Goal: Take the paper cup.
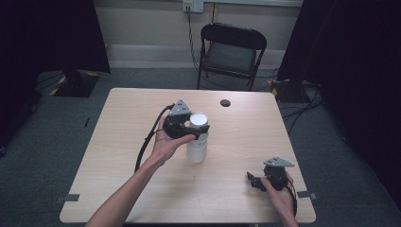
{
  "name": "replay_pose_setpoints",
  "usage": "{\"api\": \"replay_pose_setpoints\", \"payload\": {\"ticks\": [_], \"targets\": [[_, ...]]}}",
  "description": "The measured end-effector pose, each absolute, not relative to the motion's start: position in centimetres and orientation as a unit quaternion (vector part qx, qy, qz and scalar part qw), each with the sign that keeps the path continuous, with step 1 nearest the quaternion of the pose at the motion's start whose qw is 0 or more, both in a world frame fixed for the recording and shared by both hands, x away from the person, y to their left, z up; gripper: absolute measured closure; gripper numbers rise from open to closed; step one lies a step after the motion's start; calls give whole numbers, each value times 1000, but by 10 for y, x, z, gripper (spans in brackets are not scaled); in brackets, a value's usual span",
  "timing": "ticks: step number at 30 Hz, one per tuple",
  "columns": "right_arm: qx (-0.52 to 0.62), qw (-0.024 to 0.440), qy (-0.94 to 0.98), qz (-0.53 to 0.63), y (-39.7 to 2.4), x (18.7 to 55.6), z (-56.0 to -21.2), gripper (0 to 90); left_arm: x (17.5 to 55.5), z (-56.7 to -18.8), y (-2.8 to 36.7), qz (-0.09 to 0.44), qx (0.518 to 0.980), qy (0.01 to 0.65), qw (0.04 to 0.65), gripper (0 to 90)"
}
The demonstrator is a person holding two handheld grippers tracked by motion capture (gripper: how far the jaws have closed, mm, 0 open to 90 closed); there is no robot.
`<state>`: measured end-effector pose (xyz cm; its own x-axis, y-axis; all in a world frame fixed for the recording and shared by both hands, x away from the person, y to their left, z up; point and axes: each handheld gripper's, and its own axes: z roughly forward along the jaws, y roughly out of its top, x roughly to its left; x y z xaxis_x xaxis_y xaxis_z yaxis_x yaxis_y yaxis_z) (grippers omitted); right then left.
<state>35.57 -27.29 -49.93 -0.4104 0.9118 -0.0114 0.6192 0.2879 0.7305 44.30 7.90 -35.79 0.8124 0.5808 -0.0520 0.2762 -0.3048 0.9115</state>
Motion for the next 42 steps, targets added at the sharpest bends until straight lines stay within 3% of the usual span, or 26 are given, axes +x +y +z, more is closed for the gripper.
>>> {"api": "replay_pose_setpoints", "payload": {"ticks": [42], "targets": [[496,220,772,332,-273,356,-499,106,435,-322,94,153,770,260,562,344]]}}
